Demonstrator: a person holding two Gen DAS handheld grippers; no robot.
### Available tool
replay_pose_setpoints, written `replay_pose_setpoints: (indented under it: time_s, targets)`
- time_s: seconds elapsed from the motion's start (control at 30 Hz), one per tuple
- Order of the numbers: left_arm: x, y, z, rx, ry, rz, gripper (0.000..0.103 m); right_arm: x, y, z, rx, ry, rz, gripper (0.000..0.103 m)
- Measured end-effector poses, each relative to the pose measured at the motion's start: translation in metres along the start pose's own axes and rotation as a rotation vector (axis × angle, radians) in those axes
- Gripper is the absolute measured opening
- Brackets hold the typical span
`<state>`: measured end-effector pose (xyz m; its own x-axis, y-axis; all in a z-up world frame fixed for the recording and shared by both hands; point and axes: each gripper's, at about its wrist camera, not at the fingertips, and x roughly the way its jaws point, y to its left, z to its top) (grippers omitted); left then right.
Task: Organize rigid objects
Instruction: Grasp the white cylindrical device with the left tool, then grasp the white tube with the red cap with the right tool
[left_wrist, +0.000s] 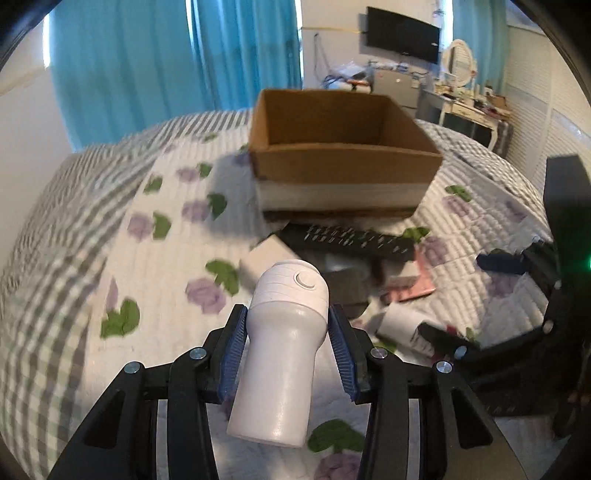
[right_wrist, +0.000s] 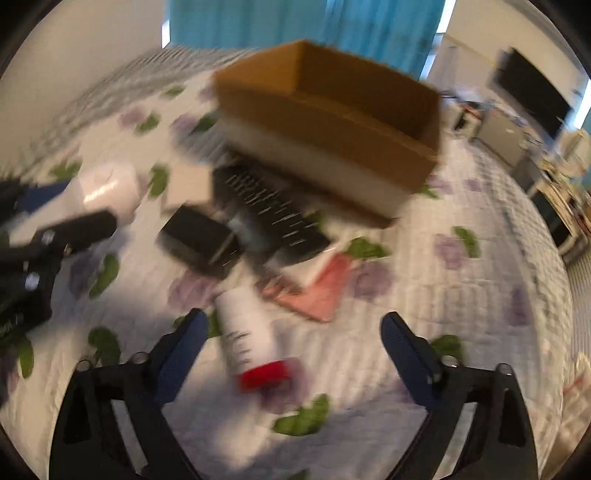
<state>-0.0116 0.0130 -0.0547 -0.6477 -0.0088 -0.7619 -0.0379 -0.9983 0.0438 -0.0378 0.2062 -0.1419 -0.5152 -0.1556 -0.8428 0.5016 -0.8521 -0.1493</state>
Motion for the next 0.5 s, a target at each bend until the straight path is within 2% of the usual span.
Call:
replay_pose_setpoints:
  time_s: [0.1,0.17,0.23,0.27,0.3,0.37,0.5]
  targets:
    - [0.006,0.008,-0.007,-0.017,0.010,0.006,0.045,0.020,0.018,-0.004,-0.047,0.069,0.016,0.086]
    - [0.008,0.012,-0.010,-0.023,0.015,-0.001,0.045,0.035,0.026,-0.007,-0.069,0.122,0.010,0.078]
    - [0.009,0.013,-0.012,-0.026,0.018,-0.008,0.045,0.046,0.025,-0.009,-0.044,0.160,0.019,0.077]
    - [0.009,0.014,-0.013,-0.024,0.018,-0.008,0.045,0.050,0.024,-0.009,-0.020,0.172,0.032,0.073]
    - [0.010,0.014,-0.013,-0.023,0.018,-0.010,0.045,0.053,0.022,-0.010,0.000,0.181,0.047,0.069]
    - [0.009,0.014,-0.014,-0.022,0.018,-0.019,0.045,0.054,0.022,-0.011,0.025,0.185,0.065,0.049]
    - [0.003,0.013,-0.013,-0.022,0.007,-0.022,0.045,0.043,0.026,-0.013,0.028,0.146,0.023,0.040]
